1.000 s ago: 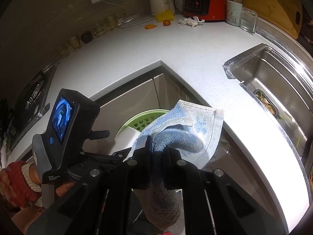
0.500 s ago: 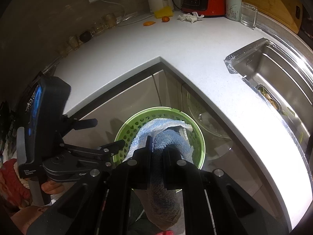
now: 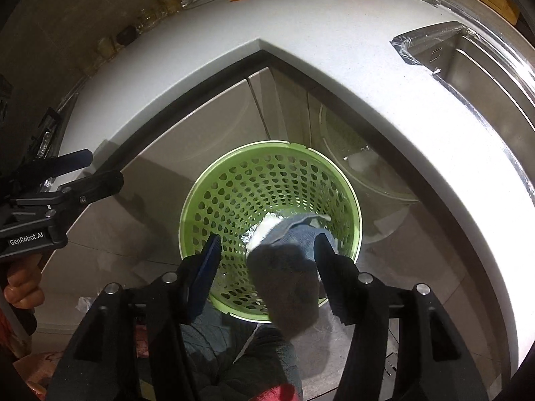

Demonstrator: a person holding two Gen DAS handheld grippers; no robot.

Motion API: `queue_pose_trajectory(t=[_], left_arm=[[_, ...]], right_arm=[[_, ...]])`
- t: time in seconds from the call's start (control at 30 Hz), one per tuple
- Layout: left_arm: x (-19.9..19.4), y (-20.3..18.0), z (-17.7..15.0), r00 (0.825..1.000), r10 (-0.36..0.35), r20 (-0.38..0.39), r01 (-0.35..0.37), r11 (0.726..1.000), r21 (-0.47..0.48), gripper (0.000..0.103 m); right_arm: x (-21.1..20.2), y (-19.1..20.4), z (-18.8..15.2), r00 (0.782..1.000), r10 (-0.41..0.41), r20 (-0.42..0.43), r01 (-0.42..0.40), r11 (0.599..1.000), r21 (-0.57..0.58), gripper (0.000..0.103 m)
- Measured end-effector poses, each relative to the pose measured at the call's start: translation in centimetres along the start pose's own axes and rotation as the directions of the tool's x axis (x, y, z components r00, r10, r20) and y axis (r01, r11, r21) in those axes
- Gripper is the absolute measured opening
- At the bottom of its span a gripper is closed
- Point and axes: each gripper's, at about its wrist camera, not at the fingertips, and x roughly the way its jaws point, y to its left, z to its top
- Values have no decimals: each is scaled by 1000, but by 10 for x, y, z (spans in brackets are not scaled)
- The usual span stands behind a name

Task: Collect trash
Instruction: 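Carry both over the green basket, left drops the sponge while right drops the cloth, then grasp the orange peel with the left tool while the right tool grasps the crumpled tissue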

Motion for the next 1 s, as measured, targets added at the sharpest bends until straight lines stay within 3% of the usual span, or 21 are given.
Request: queue_pose_trajectory(t=[0.1,0.5,0.67,0.8,1.0], left_arm=[[-4,3,7,1000,-2,16,2,1000,-12,80],[-32,12,61,993,3,116,0,1000,-28,86],[-30,22,100,989,21,145,-18,1000,-22,86],[-21,31,137,986,24,167,-21,1000,-22,88],[8,54,202,981,25,190,-22,1000,-20,92]], right_arm=[[-12,-2,6,999,-9,37,9,1000,7,66],[-65,-2,60,979,-35,203,36,999,1,76],[-71,1,96,968,-47,246,53,998,-20,82],[-69,1,131,956,-66,284,80,996,-36,95],[-55,-4,200,940,-83,331,96,995,-23,100]])
